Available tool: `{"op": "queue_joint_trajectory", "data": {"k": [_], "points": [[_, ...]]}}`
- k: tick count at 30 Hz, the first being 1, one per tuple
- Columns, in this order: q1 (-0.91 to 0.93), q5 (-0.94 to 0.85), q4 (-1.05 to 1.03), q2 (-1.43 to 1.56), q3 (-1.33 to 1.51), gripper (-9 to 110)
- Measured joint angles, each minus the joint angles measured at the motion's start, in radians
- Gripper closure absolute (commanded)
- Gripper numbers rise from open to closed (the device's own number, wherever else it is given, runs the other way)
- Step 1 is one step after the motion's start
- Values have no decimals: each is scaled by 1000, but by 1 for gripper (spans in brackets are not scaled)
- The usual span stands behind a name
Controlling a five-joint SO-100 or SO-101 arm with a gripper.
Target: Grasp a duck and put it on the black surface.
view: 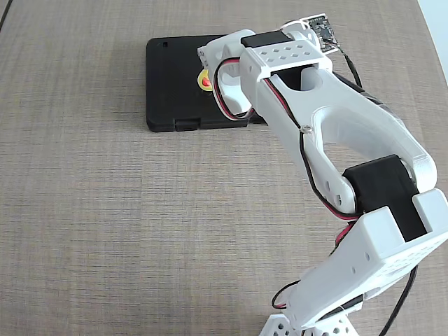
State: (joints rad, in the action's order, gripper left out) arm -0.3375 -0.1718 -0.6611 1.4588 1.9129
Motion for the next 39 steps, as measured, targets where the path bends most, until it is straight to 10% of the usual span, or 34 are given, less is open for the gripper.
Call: {"op": "queue_joint_trajectory", "data": {"k": [25,39], "points": [[35,0,2,0,-20,79],[273,38,2,946,511,93]]}}
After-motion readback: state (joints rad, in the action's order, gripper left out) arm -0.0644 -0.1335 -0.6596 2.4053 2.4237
